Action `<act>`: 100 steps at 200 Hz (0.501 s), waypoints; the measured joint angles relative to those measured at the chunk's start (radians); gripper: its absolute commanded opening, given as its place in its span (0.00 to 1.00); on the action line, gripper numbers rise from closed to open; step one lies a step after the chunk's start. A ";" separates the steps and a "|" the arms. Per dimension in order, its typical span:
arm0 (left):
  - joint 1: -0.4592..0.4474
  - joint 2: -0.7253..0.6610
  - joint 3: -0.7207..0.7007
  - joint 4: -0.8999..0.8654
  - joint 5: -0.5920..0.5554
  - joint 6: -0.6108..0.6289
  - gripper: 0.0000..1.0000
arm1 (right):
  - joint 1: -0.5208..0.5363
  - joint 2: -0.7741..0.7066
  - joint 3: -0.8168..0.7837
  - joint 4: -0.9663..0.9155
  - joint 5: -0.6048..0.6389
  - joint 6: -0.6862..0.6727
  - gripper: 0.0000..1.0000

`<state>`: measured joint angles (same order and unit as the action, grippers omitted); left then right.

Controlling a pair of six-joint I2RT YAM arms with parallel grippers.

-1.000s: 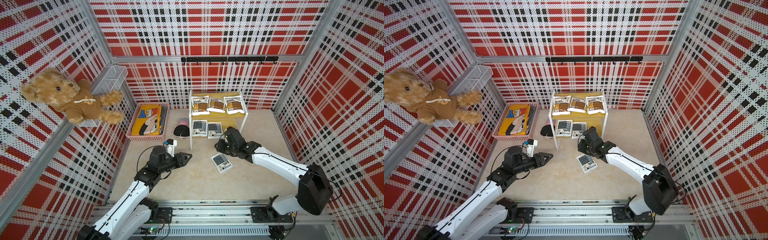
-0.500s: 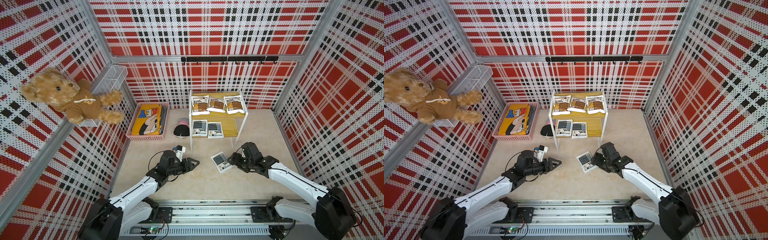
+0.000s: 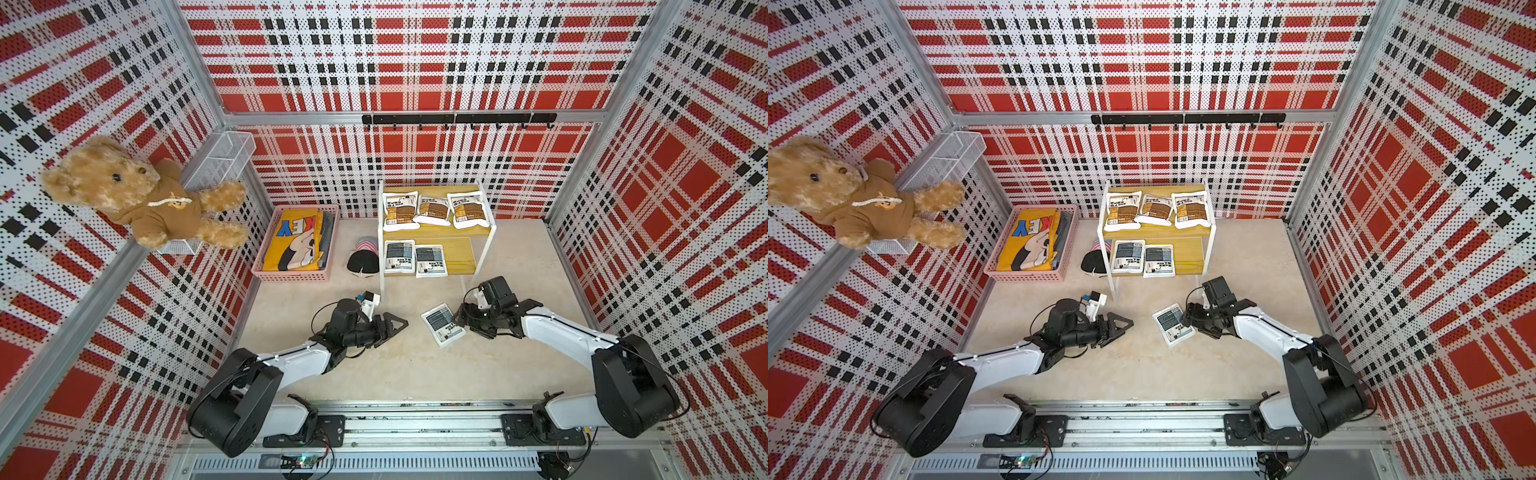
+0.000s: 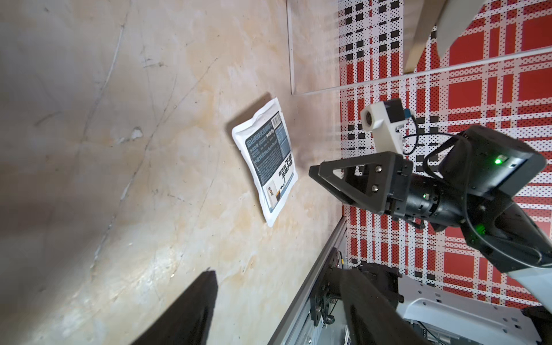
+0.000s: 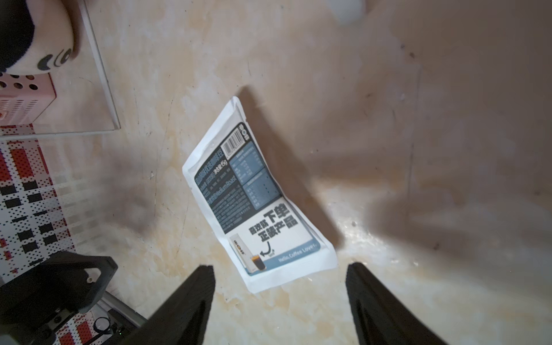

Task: Place the bagged coffee beans on the shelf by color
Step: Move the bagged coffee beans to the center of the board.

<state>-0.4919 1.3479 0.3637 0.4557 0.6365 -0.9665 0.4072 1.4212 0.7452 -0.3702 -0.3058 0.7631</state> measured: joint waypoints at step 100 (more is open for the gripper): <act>-0.001 0.098 0.015 0.023 0.019 0.010 0.73 | 0.000 0.102 0.020 0.060 -0.050 -0.055 0.75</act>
<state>-0.4931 1.4456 0.3790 0.4789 0.6556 -0.9565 0.4072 1.5230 0.7654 -0.3107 -0.3557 0.7086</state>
